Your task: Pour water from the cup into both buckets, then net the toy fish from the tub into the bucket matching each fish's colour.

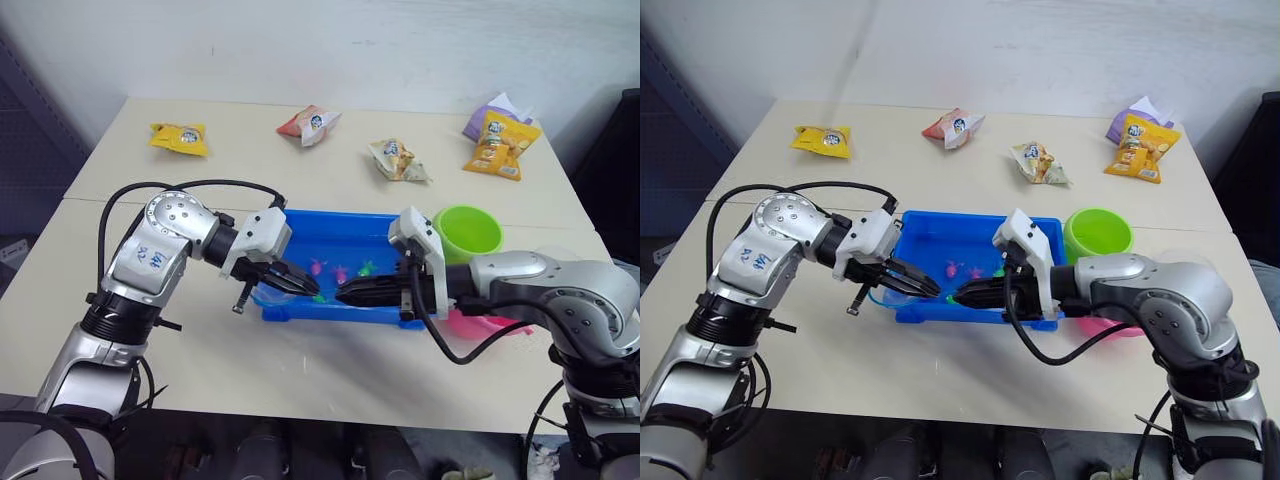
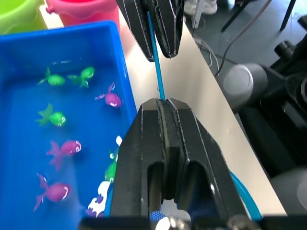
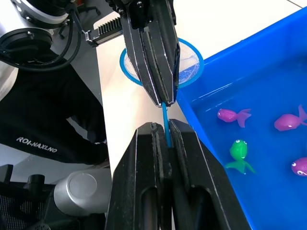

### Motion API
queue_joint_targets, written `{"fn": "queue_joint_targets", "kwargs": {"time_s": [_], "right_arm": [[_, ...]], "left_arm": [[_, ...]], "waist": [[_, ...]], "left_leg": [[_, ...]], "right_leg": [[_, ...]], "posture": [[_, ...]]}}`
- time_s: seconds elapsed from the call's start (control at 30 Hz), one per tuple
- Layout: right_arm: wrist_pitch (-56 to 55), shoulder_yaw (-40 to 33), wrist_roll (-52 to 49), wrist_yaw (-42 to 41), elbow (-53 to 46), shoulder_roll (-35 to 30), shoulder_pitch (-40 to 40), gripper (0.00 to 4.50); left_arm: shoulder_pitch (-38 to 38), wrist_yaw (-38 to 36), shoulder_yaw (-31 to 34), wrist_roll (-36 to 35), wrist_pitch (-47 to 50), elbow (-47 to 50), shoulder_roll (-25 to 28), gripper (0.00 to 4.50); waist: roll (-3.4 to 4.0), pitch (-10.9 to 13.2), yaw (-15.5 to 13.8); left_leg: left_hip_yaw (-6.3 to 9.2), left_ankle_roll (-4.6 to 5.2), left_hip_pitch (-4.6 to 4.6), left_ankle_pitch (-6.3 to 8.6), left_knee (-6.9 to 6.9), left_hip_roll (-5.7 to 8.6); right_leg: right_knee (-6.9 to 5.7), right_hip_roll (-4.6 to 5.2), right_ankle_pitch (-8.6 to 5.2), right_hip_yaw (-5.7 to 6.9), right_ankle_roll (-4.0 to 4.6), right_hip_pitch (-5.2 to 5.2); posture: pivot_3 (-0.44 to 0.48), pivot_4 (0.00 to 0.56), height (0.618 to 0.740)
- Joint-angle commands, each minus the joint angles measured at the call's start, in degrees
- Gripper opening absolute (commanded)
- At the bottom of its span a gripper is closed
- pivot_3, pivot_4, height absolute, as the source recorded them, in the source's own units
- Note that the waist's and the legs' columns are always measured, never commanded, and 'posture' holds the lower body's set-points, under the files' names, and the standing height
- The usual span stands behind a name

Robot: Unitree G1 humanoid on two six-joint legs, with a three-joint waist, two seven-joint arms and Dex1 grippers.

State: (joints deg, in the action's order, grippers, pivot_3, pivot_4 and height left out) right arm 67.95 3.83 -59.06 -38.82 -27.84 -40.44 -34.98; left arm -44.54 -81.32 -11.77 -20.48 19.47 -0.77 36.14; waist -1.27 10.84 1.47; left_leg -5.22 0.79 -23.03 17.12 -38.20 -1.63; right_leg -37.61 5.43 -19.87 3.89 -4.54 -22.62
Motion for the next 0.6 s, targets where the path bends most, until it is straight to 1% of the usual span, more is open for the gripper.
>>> {"fn": "queue_joint_targets", "kwargs": {"time_s": [0.03,0.1,0.13,0.2,0.23,0.33,0.43,0.5,0.57,0.6], "right_arm": [[-3.7,-2.3,-0.1,-3.5,-3.3,-1.3,0.0,0.0],[-6.8,-3.2,1.9,-5.4,-4.2,-2.7,1.1,0.0],[-8.8,-3.6,3.3,-6.6,-4.7,-3.8,1.9,0.0],[-11.7,-3.9,5.5,-8.4,-5.5,-5.6,3.4,0.0],[-14.8,-4.2,8.0,-9.9,-5.9,-6.8,4.7,0.0],[-24.8,-5.9,16.6,-12.1,-5.8,-10.1,9.0,0.0],[-34.9,-7.6,24.1,-14.5,-3.6,-12.3,13.1,0.0],[-43.7,-8.3,31.2,-17.2,-1.1,-15.2,16.6,0.0],[-50.7,-9.4,36.6,-17.6,1.2,-16.4,19.4,0.0],[-52.8,-9.9,39.0,-16.2,2.6,-16.4,20.2,0.0]], "left_arm": [[-1.4,3.8,9.5,-6.0,-1.7,-0.5,-1.4,1.9],[-2.0,5.4,14.4,-8.0,-0.7,-3.8,-0.1,2.76],[-2.2,6.4,16.4,-8.3,-0.2,-5.8,1.1,3.27],[-2.4,7.9,18.7,-8.2,-0.2,-8.2,2.5,4.14],[-2.5,7.9,20.0,-7.7,-1.3,-11.1,4.0,4.48],[0.2,5.4,22.1,-4.8,-8.0,-18.2,8.3,4.48],[5.0,4.5,23.0,-3.8,-12.7,-20.9,9.8,4.48],[9.6,4.9,24.1,-4.2,-13.6,-20.3,9.7,4.48],[13.6,5.4,24.5,-5.0,-13.0,-18.0,9.6,4.48],[15.6,6.9,25.2,-6.0,-11.6,-16.1,9.0,4.48]], "waist": [[0.0,0.0,0.1],[0.0,0.0,0.1],[0.0,0.0,0.1],[0.0,0.0,0.1],[0.0,0.0,0.1],[0.0,0.0,0.0],[0.0,0.0,-0.1],[0.0,0.0,-0.1],[-0.05,0.0,-0.2],[-0.06,0.0,-0.2]], "left_leg": [[0.0,0.0,0.0,0.0,0.0,0.0],[0.0,0.0,0.0,0.0,0.0,-0.01],[0.0,-0.01,0.02,0.0,0.0,-0.01],[0.0,-0.01,0.03,-0.01,-0.01,0.0],[0.0,-0.01,0.03,-0.01,-0.01,0.02],[-0.01,-0.01,0.03,-0.01,0.0,0.05],[-0.08,0.0,0.03,0.01,0.02,0.1],[-0.08,0.01,0.03,0.01,0.0,0.1],[-0.08,0.03,0.03,0.01,-0.01,0.11],[-0.06,0.03,0.0,0.01,-0.01,0.1]], "right_leg": [[0.0,0.0,0.0,-0.01,0.0,0.0],[-0.02,0.0,0.0,0.0,0.0,0.0],[-0.02,0.0,0.0,0.0,0.0,0.0],[-0.03,0.0,0.0,0.03,0.0,0.0],[-0.02,0.0,0.0,0.02,-0.01,0.0],[0.0,0.01,0.01,0.06,-0.02,0.01],[0.03,0.03,0.02,0.04,-0.05,0.0],[0.05,0.04,0.04,0.03,-0.07,0.01],[0.06,0.06,0.05,0.02,-0.1,0.03],[0.08,0.06,0.06,0.04,-0.11,0.02]], "posture": [[0.0,0.15,0.738],[0.0,0.15,0.738],[0.0,0.15,0.738],[0.0,0.15,0.738],[0.0,0.15,0.738],[0.0,0.15,0.738],[0.0,0.15,0.738],[0.0,0.15,0.738],[0.0,0.15,0.738],[0.0,0.15,0.738]]}}
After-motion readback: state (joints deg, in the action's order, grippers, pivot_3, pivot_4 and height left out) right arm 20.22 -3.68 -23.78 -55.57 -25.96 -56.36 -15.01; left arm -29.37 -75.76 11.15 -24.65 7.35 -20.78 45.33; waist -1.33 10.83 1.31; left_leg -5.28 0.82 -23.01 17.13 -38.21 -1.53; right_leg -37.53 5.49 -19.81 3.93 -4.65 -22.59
